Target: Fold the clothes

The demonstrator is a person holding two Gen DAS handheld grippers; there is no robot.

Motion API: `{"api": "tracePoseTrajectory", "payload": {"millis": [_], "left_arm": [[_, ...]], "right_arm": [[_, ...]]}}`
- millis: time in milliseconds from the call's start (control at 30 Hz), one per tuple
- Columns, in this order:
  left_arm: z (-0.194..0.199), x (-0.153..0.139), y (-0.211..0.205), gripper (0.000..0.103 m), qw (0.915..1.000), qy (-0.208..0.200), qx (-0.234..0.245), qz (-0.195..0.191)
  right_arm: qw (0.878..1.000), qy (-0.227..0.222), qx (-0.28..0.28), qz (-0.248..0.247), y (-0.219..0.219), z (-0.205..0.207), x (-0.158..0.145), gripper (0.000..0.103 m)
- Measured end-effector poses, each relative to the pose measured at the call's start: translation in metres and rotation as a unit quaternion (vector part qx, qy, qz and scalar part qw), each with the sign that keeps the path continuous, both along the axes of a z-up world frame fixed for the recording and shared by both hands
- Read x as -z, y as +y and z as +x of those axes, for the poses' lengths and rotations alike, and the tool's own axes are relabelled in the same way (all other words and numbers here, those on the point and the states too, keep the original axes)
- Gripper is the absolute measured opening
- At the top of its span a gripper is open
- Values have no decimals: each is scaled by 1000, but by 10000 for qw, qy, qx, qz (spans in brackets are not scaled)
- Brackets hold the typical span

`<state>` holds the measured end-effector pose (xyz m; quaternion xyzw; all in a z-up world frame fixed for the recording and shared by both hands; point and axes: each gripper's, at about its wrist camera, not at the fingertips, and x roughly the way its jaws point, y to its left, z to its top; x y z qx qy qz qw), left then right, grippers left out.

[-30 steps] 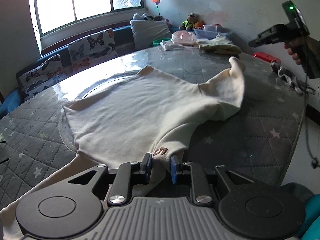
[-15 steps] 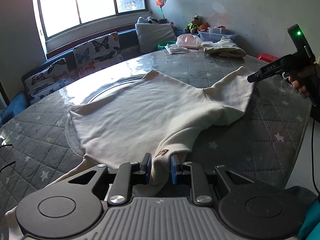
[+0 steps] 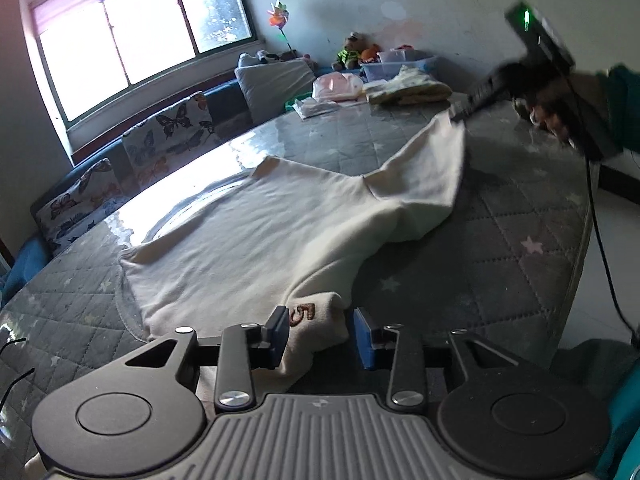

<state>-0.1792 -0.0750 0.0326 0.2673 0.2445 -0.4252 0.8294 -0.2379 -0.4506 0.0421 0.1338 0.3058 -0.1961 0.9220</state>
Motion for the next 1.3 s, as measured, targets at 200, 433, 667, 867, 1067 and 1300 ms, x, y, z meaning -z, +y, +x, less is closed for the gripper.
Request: {"api": "tracePoseTrajectory", "payload": {"millis": [200,433,667,867,1067,1300], "left_arm": [[6,2,2,38,9999,65,-73,-37],[16,-1,-3,24,9998,53,-162,-130],[35,-8,-9,14,9987,109,-400,-306],[50,-5,-13,14,9982,158,-499,-301],[62,-2,-8,20,9967,298,-632,-409],[42,-10,-1,33,9980,124,-298,-546]], "right_arm": [[9946,468,-140,-915,3,4,-7,12],[9836,222,-1588,-830,60,-6,-23,22],[9151,231,-3750,-1465,161,4,-16,25],[8571,374,-4577,-2333,219,24,5,25],[8789,641,-4415,-1687,209,59,7,12],[9175,1002,-3756,842,145,100,11,10]]}}
